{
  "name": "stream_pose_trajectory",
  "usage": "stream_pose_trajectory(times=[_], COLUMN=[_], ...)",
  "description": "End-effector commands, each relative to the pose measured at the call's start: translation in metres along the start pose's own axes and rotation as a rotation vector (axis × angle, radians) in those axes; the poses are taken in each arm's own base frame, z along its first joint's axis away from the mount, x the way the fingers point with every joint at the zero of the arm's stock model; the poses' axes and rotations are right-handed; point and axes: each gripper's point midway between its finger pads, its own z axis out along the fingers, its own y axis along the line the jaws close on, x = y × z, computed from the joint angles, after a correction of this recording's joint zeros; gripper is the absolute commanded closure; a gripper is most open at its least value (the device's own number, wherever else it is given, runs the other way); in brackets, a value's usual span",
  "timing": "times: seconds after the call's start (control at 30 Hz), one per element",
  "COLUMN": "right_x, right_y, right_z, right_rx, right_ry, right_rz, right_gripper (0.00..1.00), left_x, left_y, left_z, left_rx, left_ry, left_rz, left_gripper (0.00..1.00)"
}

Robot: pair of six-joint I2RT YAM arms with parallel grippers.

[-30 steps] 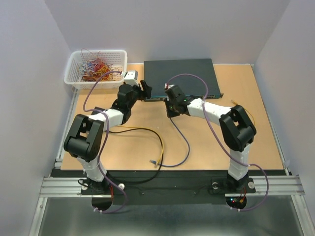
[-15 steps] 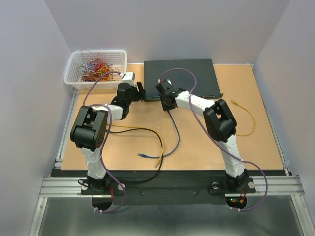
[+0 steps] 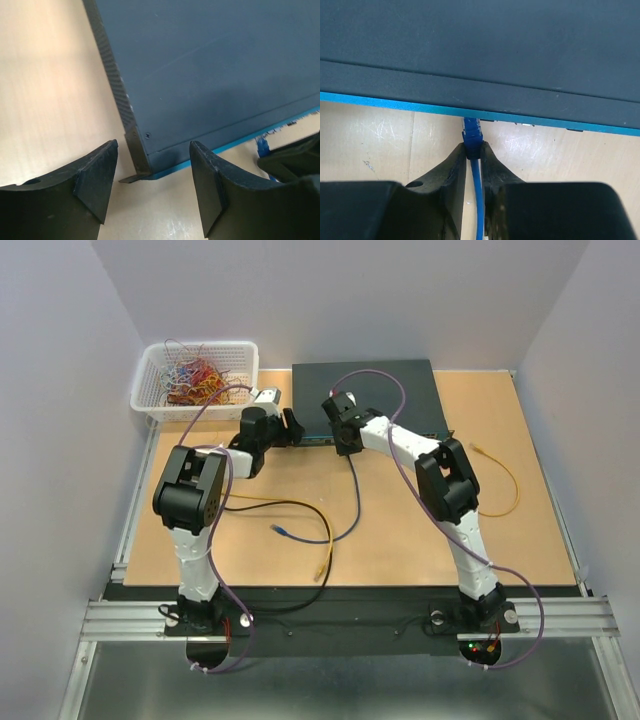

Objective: Insert the plug into the switch port

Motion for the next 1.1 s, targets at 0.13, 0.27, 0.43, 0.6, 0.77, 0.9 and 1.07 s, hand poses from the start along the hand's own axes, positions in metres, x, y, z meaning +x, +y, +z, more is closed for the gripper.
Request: stream_pose_trajectory(times=[0.13, 0.27, 0.43, 0.6, 0.77, 0.9, 1.07], right_x=[-0.021, -0.017, 0.016, 0.026, 0.032, 0.037, 0.044], right_y=[-0.004, -0.005, -0.012, -0.018, -0.023, -0.03, -0.034], right_z=[-0.007, -0.011, -0.02, -0.042, -0.06, -0.074, -0.079], right_rx=[-0.007, -0.027, -0.035, -0.057, -0.079, -0.084, -0.09], right_ry=[-0.033, -0.021, 0.047, 0.041, 0.034, 0.022, 0.026], right_rz=[-0.001, 0.001, 0.006, 0.024, 0.028, 0.007, -0.021], right_gripper=[0.99, 1.0, 1.0, 1.0, 1.0, 1.0, 0.99], left_x=[0.001, 0.011, 0.029, 0.032, 0.049, 0.075, 0.084], left_y=[-0.033, -0.044, -0.051, -0.054, -0.075, -0.095, -0.097], left_z=[-0.003, -0.008, -0.015, -0.019, -0.027, -0.041, -0.056], left_rx=[0.158, 0.179, 0.183, 0.177, 0.181, 0.175, 0.145], left_ry=[0.018, 0.041, 0.086, 0.106, 0.17, 0.232, 0.244], left_rz=[-0.07, -0.073, -0.09, -0.109, -0.083, -0.073, -0.102], left_gripper=[0.36, 0.37, 0.37, 0.37, 0.37, 0.37, 0.37])
